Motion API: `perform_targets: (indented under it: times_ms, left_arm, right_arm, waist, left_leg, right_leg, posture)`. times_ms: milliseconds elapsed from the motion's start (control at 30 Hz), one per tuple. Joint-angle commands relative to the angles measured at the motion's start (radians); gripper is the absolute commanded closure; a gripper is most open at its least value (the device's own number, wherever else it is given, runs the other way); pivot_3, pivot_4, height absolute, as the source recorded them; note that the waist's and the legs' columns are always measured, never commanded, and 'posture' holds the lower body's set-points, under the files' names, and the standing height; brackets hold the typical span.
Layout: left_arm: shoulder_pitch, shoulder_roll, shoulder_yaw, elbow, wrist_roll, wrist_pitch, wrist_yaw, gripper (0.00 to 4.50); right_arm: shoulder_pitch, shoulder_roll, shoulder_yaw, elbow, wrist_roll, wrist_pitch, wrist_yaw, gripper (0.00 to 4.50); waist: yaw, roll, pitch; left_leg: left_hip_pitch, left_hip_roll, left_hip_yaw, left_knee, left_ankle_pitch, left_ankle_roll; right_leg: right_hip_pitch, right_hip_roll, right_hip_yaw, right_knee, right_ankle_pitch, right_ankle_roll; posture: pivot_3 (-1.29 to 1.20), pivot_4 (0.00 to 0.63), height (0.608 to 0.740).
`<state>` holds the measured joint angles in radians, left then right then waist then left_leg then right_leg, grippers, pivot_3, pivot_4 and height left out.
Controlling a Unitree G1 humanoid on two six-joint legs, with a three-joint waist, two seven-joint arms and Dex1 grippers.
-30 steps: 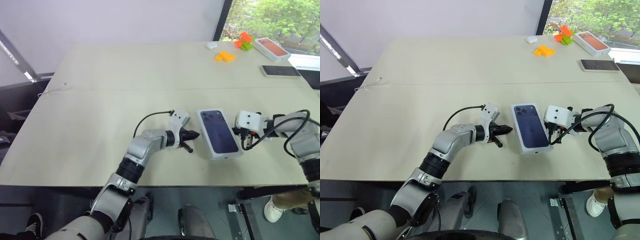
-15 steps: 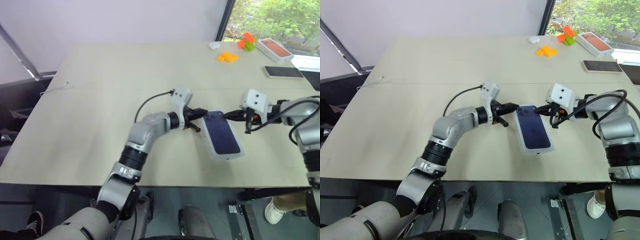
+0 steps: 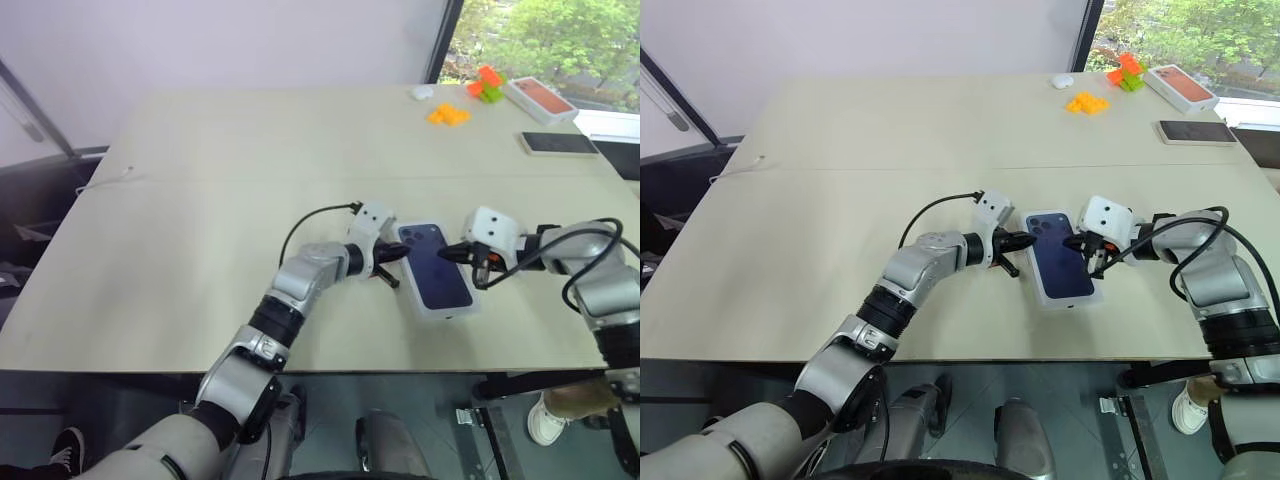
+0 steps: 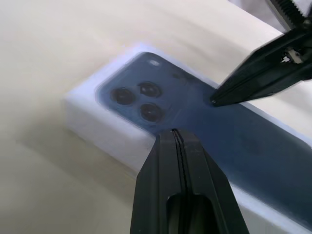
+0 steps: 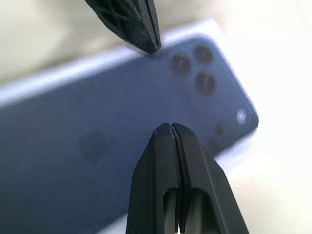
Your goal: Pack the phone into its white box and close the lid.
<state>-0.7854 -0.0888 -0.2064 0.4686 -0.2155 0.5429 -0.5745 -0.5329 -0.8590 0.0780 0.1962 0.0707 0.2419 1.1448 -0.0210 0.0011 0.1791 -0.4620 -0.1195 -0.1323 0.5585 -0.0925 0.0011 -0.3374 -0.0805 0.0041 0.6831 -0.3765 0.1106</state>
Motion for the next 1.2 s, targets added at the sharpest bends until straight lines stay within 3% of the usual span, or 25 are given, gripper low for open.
perform_targets:
  times_ms: [33,200,233,300,367,500,567,733,1200]
  left_arm:
    - [-0.002,0.035,0.066,-0.108,-0.042,0.024,-0.007,4.5]
    - [0.047,0.169,0.125,-0.268,-0.084,0.094,-0.053,4.5]
    - [0.06,0.203,0.135,-0.298,-0.097,0.109,-0.071,4.25]
    - [0.089,0.283,0.144,-0.352,-0.11,0.11,-0.124,3.67]
    - [0.117,0.364,0.172,-0.389,-0.113,0.073,-0.159,2.78]
    - [0.181,0.53,0.234,-0.428,-0.145,0.058,-0.261,0.63]
    - [0.206,0.58,0.262,-0.441,-0.17,0.06,-0.291,0.05]
    - [0.375,0.744,0.368,-0.556,-0.252,0.093,-0.386,0.05]
    - [0.722,0.897,0.57,-0.707,-0.341,0.086,-0.433,0.05]
  right_arm:
    - [-0.087,0.023,-0.067,0.006,0.063,0.043,-0.025,4.47]
    - [-0.125,0.057,-0.097,-0.005,0.142,0.123,-0.023,4.47]
    - [-0.13,0.062,-0.103,-0.003,0.155,0.142,-0.023,4.23]
    - [-0.117,0.047,-0.095,-0.013,0.17,0.144,0.009,3.65]
    - [-0.096,0.039,-0.095,-0.02,0.173,0.111,0.028,2.74]
    - [-0.069,0.027,-0.112,0.018,0.163,0.01,0.036,0.6]
    - [-0.06,0.016,-0.119,0.03,0.166,-0.015,0.049,0.03]
    - [-0.052,-0.043,-0.14,0.054,0.178,-0.014,0.094,0.03]
    - [0.016,-0.154,-0.225,0.055,0.259,0.023,0.205,0.03]
  waist:
    - [0.002,0.0,0.0]
    - [0.008,0.0,0.0]
    - [0.007,0.0,0.0]
    - [0.007,0.0,0.0]
    - [0.007,0.0,0.0]
    - [0.004,0.001,0.0]
    - [0.005,0.001,0.0]
    - [0.006,0.001,0.001]
    - [0.007,0.002,0.0]
  left_leg:
    - [-0.001,0.0,0.0,0.0,0.0,0.0]
    - [-0.001,0.0,-0.001,0.0,0.001,-0.001]
    - [-0.001,0.0,-0.001,0.0,0.001,-0.001]
    - [-0.001,0.0,-0.001,0.0,0.001,-0.001]
    - [-0.001,0.0,-0.001,-0.001,0.001,-0.001]
    - [0.001,0.0,-0.002,-0.003,0.0,-0.002]
    - [0.002,0.0,-0.002,-0.003,0.0,-0.003]
    - [0.0,0.0,-0.002,-0.005,-0.001,-0.003]
    - [-0.001,0.001,0.004,-0.012,-0.001,-0.003]
  right_leg:
    - [-0.001,0.0,0.0,0.0,0.0,0.0]
    - [-0.001,0.0,0.0,-0.001,0.0,0.0]
    - [-0.002,0.0,-0.001,-0.001,0.0,0.0]
    - [-0.002,0.0,0.0,0.0,0.0,0.0]
    - [-0.002,0.0,0.0,0.0,0.0,0.0]
    - [-0.002,0.0,0.0,0.0,0.0,0.0]
    - [-0.003,0.0,0.0,0.0,0.0,-0.001]
    - [-0.006,-0.001,0.003,-0.001,0.0,-0.001]
    - [-0.012,-0.002,0.009,-0.001,-0.002,-0.005]
  posture:
    - [0.0,0.15,0.74]
    - [0.0,0.15,0.74]
    - [0.0,0.15,0.74]
    - [0.0,0.15,0.74]
    - [0.0,0.15,0.74]
    - [0.0,0.15,0.74]
    - [0.0,0.15,0.74]
    - [0.0,0.15,0.74]
    - [0.0,0.15,0.74]
